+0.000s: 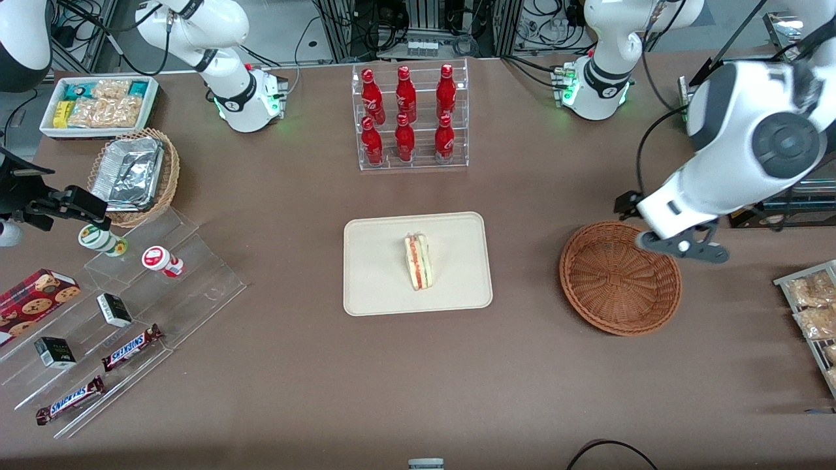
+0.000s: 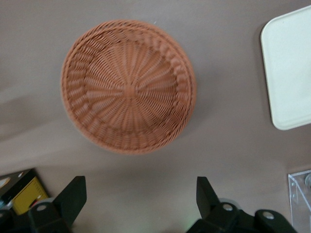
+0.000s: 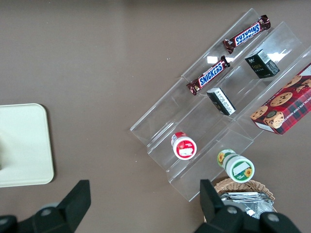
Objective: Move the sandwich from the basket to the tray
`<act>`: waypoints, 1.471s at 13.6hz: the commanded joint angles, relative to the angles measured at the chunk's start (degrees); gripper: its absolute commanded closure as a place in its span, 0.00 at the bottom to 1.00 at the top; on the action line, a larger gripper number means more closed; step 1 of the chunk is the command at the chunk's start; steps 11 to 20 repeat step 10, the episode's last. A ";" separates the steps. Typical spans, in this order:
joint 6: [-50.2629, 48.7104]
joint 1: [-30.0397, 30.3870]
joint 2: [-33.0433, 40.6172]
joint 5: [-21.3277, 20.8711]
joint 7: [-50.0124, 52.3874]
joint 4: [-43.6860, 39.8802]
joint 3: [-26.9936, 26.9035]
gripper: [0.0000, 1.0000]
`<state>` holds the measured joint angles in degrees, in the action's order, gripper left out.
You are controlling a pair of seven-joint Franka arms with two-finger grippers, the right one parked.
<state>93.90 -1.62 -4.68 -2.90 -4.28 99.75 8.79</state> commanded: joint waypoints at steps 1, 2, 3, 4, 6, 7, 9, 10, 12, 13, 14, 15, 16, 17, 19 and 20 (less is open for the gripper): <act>-2.92 2.15 4.58 0.79 -2.22 1.68 0.53 0.00; -3.71 2.76 5.81 0.79 -3.01 1.68 0.53 0.00; -4.59 3.99 7.04 0.79 -3.28 1.77 0.53 0.00; -5.56 5.04 7.66 0.79 -3.28 1.68 0.53 0.00; -6.44 4.36 7.93 0.70 -3.37 0.11 -2.35 0.00; -7.58 4.26 7.59 0.70 -3.63 -1.64 -2.72 0.00; -8.90 4.35 7.76 0.52 -4.51 -2.71 -2.81 0.00; -8.99 4.35 7.85 0.52 -4.51 -2.80 -3.16 0.00; -8.99 4.35 7.85 0.52 -4.51 -2.80 -3.16 0.00; -8.99 4.35 7.85 0.52 -4.51 -2.80 -3.16 0.00; -8.99 4.35 7.85 0.52 -4.51 -2.80 -3.16 0.00; -8.99 4.35 7.85 0.52 -4.51 -2.80 -3.16 0.00; -8.99 4.35 7.85 0.52 -4.51 -2.80 -3.16 0.00; -8.99 4.35 7.85 0.52 -4.51 -2.80 -3.16 0.00; -8.99 4.35 7.85 0.52 -4.51 -2.80 -3.16 0.00; -8.99 4.35 7.85 0.52 -4.51 -2.80 -3.16 0.00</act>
